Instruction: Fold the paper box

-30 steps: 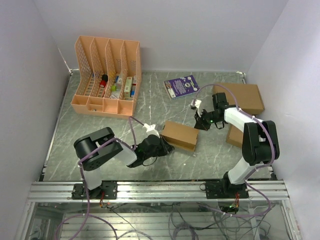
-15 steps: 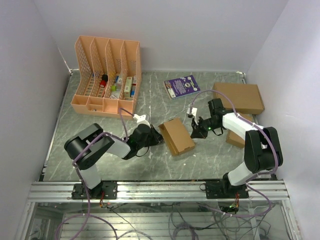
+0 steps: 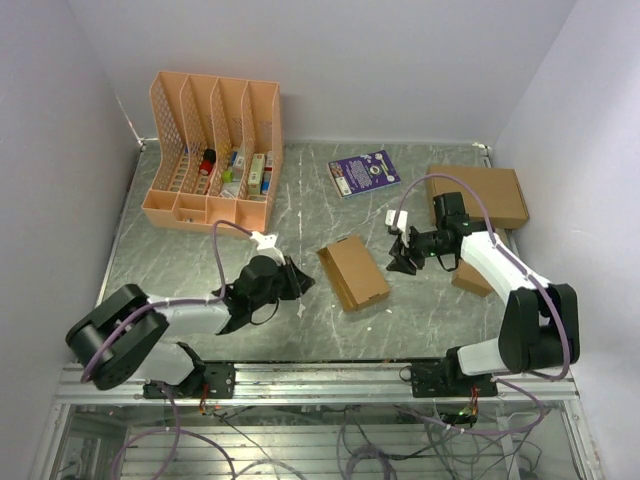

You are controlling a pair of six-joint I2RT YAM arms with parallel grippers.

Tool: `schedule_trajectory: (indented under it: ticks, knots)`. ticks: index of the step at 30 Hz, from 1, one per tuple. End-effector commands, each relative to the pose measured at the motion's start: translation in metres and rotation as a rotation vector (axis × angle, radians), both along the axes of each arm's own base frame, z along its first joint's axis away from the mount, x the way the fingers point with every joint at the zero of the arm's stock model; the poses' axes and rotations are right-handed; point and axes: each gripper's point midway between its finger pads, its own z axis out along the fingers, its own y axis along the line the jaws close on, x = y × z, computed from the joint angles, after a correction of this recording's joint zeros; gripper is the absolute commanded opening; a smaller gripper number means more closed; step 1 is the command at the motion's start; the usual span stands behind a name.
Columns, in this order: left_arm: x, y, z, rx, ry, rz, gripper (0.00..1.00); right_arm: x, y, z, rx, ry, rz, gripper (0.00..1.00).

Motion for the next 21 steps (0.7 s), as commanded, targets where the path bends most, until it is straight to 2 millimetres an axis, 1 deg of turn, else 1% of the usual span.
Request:
schedule_trajectory:
  ticks: [1,3,4,8,9,13,17,18,21]
  knots:
    - [-0.029,-0.002,0.005,0.031,0.001,-0.075,0.25,-0.023,0.014,0.025,0.067,-0.216,0.291,0.53]
    - [-0.043,-0.006,0.008,0.065,-0.019,-0.095,0.29,-0.034,0.02,0.031,0.089,-0.278,0.4,0.62]
    - [-0.049,-0.008,0.007,0.076,-0.027,-0.107,0.31,-0.039,0.022,0.03,0.089,-0.293,0.444,0.65]
    - [-0.069,-0.011,-0.007,0.071,-0.032,-0.137,0.34,-0.051,0.021,0.02,0.066,-0.28,0.56,0.64]
    - [-0.071,-0.016,-0.003,0.023,-0.046,-0.144,0.34,-0.054,0.02,0.014,0.058,-0.269,0.58,0.63]
    - [-0.08,-0.03,0.008,-0.099,-0.034,-0.157,0.4,-0.055,0.012,-0.001,0.009,-0.25,0.568,0.6]
    - [-0.088,-0.046,0.011,-0.162,-0.012,-0.18,0.41,-0.052,0.004,-0.013,-0.053,-0.24,0.521,0.6]
    - [-0.088,-0.048,0.008,-0.162,-0.007,-0.181,0.41,-0.05,0.002,-0.014,-0.06,-0.239,0.51,0.59]
    - [-0.086,-0.054,-0.003,-0.129,0.015,-0.173,0.33,-0.05,-0.001,-0.018,-0.076,-0.226,0.491,0.56]
